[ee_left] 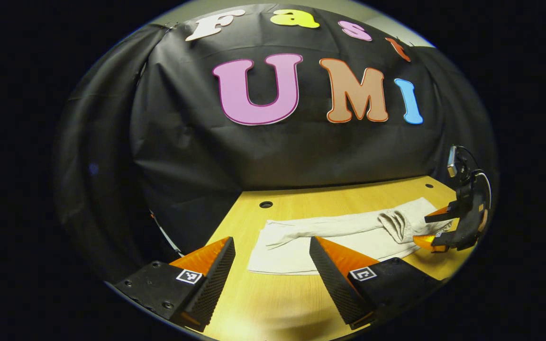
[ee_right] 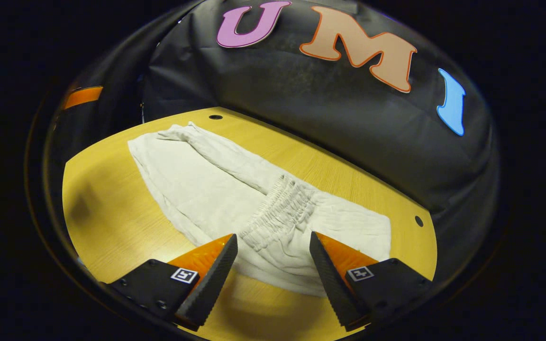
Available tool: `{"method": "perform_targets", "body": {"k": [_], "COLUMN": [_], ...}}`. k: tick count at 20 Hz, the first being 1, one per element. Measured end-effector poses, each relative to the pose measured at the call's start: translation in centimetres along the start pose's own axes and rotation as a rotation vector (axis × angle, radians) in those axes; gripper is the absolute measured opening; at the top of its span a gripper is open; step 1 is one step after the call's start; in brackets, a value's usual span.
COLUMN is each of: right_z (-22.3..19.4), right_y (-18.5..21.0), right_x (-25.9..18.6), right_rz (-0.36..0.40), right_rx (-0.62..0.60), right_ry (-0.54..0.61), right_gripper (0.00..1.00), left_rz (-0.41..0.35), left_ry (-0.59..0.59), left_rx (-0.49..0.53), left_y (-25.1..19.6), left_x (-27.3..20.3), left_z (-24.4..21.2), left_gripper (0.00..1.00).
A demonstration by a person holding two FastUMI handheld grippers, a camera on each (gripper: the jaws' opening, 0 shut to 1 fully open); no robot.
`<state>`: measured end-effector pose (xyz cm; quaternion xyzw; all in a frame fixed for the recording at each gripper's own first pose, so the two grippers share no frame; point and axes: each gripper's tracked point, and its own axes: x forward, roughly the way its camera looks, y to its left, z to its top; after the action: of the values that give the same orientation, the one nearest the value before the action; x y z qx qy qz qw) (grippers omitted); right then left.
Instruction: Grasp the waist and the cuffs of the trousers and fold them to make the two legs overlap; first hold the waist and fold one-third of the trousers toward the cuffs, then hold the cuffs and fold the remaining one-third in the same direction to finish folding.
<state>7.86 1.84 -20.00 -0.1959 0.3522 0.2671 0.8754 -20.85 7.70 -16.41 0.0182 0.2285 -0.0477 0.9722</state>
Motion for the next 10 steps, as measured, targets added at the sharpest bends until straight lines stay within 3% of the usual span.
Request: {"method": "perform_targets", "body": {"k": [4, 10], "right_z": [0.8, 0.6], "right_y": [-0.5, -4.6], "right_x": [-2.0, -4.6], "right_rz": [-0.012, -0.102], "right_rx": [0.015, 0.082], "right_ry": [-0.024, -0.025], "right_gripper": [0.98, 0.98], "left_rz": [-0.005, -0.006], "left_ry": [0.050, 0.131], "left_rx": [-0.049, -0.078], "left_y": [0.6, 1.8], "left_x": [2.8, 7.5], "left_z": [-2.3, -5.8], "left_gripper": [0.97, 0.97]}}
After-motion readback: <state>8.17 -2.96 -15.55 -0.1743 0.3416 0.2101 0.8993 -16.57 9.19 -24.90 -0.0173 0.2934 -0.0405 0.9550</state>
